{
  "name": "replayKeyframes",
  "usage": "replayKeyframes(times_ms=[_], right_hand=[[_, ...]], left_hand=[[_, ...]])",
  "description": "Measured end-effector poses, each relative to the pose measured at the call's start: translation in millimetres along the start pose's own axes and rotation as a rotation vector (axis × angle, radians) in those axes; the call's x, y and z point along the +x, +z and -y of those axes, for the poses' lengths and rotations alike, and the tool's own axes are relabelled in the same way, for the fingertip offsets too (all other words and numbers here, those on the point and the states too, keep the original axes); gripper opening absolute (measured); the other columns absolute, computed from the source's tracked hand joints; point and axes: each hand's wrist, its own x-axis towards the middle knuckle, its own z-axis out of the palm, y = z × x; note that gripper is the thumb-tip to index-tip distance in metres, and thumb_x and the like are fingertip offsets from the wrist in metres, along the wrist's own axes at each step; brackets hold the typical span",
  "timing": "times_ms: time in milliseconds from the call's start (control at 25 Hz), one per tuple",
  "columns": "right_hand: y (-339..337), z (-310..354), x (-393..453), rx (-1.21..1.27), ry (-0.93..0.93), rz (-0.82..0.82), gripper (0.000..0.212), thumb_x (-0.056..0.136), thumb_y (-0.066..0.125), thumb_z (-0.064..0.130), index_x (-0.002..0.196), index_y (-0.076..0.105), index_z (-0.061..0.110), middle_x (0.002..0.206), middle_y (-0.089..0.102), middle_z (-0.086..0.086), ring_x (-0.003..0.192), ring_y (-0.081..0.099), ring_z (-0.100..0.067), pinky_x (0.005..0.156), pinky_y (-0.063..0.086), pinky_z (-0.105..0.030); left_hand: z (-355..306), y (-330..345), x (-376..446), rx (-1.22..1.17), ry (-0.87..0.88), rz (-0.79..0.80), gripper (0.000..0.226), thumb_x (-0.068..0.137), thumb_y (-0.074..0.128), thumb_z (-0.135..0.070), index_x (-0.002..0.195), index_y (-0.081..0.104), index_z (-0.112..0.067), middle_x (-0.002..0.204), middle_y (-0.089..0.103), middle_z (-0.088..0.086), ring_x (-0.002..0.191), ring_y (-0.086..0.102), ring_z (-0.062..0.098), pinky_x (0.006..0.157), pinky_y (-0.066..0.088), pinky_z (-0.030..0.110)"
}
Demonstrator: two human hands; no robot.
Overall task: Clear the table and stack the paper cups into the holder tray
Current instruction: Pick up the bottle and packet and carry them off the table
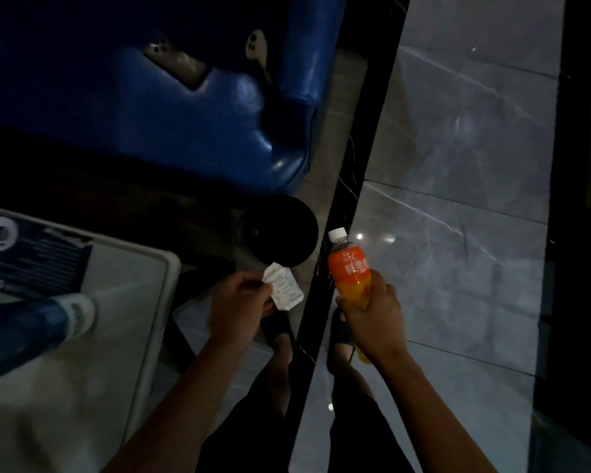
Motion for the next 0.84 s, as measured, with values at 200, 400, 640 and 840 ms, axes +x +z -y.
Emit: replayKeyframes(times_ms=[200, 400, 640, 840], right_hand=[[52.4, -32.3, 62.3, -0.061, 0.075, 0.126, 0.073, 0.083, 0.071, 0.047, 0.143, 0.042, 0.017, 0.123, 0.061, -0.009, 0.107, 0.061, -0.028, 0.079, 0.044, -0.03], [90.8, -38.2, 137.9, -0.149, 0.085, 0.245, 0.065, 0.085, 0.069, 0.047, 0.137, 0.043, 0.018, 0.103, 0.059, -0.003, 0.085, 0.057, -0.019, 0.071, 0.046, -0.03], [157.5, -28.3, 220.2, -0.163, 0.012, 0.416, 0.068, 0.075, 0.073, 0.052, 0.131, 0.049, 0.021, 0.114, 0.063, -0.002, 0.099, 0.062, -0.022, 0.081, 0.05, -0.033], [219.1, -12.8, 282.7, -0.292, -0.101, 0.359, 0.068, 0.083, 0.063, 0.057, 0.134, 0.047, 0.014, 0.124, 0.062, -0.011, 0.111, 0.062, -0.031, 0.084, 0.05, -0.034]], left_hand=[[37.8, 40.8, 87.5, 0.116, -0.003, -0.007, 0.016, 0.078, 0.064, 0.003, 0.08, 0.067, -0.012, 0.072, 0.07, 0.003, 0.056, 0.068, 0.001, 0.057, 0.057, 0.024], [81.9, 74.7, 168.3, 0.163, -0.063, -0.063, 0.009, 0.082, 0.064, 0.003, 0.085, 0.063, -0.006, 0.066, 0.061, 0.001, 0.035, 0.056, -0.004, 0.034, 0.044, 0.011], [114.7, 100.0, 258.5, 0.258, 0.091, -0.111, 0.024, 0.079, 0.068, 0.003, 0.07, 0.06, -0.017, 0.073, 0.064, 0.001, 0.078, 0.064, 0.022, 0.066, 0.052, 0.028], [125.9, 121.1, 327.9, 0.518, 0.247, -0.215, 0.007, 0.081, 0.068, -0.011, 0.085, 0.074, -0.009, 0.09, 0.075, 0.011, 0.088, 0.069, 0.025, 0.075, 0.05, 0.026]])
